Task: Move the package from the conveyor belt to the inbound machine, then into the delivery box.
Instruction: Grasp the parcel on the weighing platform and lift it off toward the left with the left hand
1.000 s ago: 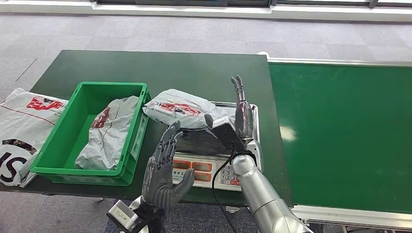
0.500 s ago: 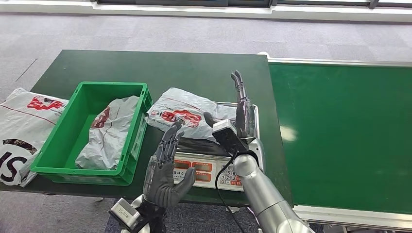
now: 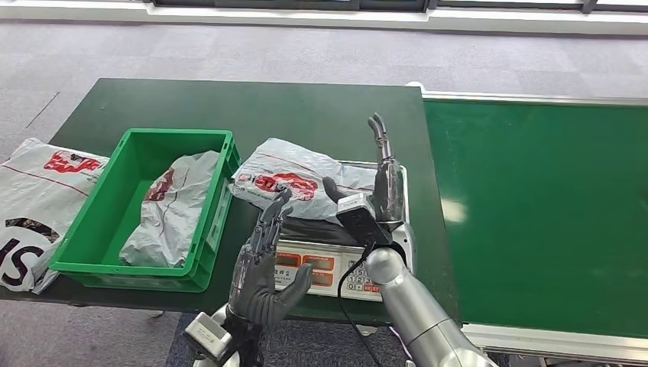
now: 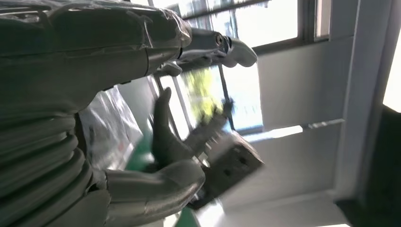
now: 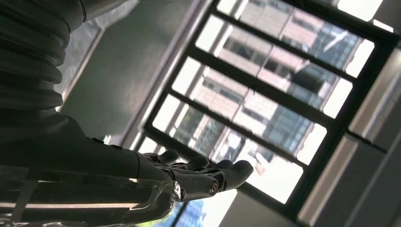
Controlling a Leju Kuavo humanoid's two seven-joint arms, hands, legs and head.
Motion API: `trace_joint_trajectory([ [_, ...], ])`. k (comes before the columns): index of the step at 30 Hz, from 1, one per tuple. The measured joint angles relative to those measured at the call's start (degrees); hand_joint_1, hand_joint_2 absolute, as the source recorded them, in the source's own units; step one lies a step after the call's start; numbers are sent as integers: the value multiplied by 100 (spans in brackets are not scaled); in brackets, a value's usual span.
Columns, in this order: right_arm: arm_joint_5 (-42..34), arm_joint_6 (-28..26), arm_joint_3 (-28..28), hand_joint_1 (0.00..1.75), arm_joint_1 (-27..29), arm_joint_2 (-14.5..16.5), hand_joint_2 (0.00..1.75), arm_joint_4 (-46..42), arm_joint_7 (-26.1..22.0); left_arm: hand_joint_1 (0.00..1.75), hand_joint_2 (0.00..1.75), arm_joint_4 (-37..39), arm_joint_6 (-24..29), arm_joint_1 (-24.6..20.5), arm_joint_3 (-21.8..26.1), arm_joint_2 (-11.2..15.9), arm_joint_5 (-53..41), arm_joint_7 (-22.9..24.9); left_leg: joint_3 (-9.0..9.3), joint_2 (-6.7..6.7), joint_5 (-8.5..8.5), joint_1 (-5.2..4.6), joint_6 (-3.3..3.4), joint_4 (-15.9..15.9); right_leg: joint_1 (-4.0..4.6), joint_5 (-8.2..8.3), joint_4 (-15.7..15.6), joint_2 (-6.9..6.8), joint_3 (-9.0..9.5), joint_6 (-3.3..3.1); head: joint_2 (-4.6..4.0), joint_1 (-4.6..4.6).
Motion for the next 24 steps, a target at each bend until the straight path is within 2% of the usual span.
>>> trace_joint_trajectory([
  [3, 737, -780, 46, 0, 326, 33, 175, -808, -9, 0, 175, 1061, 1605, -475, 142, -113, -1661, 81, 0, -2, 0, 0, 0, 0, 0, 0, 0, -2, 3, 0, 0, 2],
  [6, 1512, -879, 45, 0, 696, 176, 175, -1672, -13, 0, 175, 2162, 2427, -1079, 420, -215, -2651, 335, 3, 3, 1, 0, -2, 0, 3, 1, 0, 5, 3, -1, 0, 1],
  [11, 1795, -882, 42, 0, 1053, 287, 175, -2519, -2, 0, 175, 3219, 2679, -1669, 724, -296, -3106, 585, 5, 3, 3, 2, -4, -1, 4, 1, 1, 5, 5, -1, 0, 0],
  [14, 2004, -882, 41, 0, 1188, 311, 175, -2817, -3, 0, 175, 3624, 2810, -1928, 913, -355, -3974, 991, 3, 2, 4, 2, -5, 0, 2, 1, 1, 5, 6, -1, 0, 2],
  [18, 2122, -882, 46, 0, 1247, 347, 175, -3000, -2, 0, 175, 4026, 2847, -2341, 1209, -402, -4855, 1433, 3, 2, 4, 2, -5, 0, 1, 2, 1, 5, 6, 0, 0, 1],
  [24, 2109, -882, 46, 0, 1240, 379, 175, -3051, -1, 0, 175, 4492, 2854, -2741, 1450, -488, -5297, 1662, 3, 2, 4, 2, -5, 0, 2, 2, 1, 5, 6, 0, 0, 1],
])
